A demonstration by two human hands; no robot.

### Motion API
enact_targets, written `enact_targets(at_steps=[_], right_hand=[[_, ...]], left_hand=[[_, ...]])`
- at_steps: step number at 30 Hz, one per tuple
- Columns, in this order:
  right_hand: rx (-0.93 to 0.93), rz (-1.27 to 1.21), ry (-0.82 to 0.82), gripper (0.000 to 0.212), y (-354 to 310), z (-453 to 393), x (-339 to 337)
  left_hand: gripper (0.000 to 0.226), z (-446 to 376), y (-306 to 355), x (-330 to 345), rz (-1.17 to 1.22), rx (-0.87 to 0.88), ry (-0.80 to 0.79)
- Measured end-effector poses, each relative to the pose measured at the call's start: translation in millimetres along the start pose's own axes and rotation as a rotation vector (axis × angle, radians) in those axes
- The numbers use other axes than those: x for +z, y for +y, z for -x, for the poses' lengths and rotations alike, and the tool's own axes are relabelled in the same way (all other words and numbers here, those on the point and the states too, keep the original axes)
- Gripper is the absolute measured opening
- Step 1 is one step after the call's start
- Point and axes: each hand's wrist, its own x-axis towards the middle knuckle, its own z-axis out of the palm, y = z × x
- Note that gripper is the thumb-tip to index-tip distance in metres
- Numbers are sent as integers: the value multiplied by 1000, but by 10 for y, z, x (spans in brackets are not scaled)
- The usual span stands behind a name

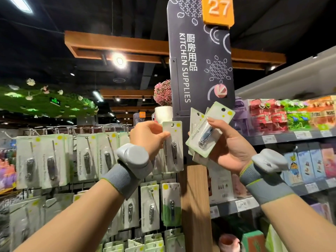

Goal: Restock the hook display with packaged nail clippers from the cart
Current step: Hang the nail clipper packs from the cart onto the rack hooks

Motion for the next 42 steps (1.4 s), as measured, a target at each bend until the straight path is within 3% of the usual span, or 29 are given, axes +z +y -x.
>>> enact_targets(at_steps=[2, 6, 10, 21, 25, 29, 35, 38, 42], right_hand=[[-8, 6, -2, 54, 4, 30, 17], [-31, -6, 27, 7, -17, 63, 57], [-17, 40, 25, 24, -12, 42, 57], [-10, 78, 20, 20, 23, 32, 59], [1, 117, 39, 5, 32, 44, 55], [23, 180, 51, 8, 86, 72, 87], [69, 272, 98, 37, 179, 125, 139], [67, 185, 80, 61, 188, 135, 153], [77, 145, 88, 52, 212, 120, 115]], left_hand=[[9, 30, -12, 18, -82, 58, 19], [12, 51, -13, 44, -188, 118, 30], [13, 4, -36, 108, -213, 80, 60], [34, -37, -92, 146, -544, -42, 5], [37, 91, 49, 65, -260, -28, -65], [41, 361, 375, 21, 114, 23, -204], [49, 480, 429, 86, -219, 192, -337], [48, 472, 414, 46, -99, 122, -347], [41, 504, 372, -28, 155, -39, -341]])
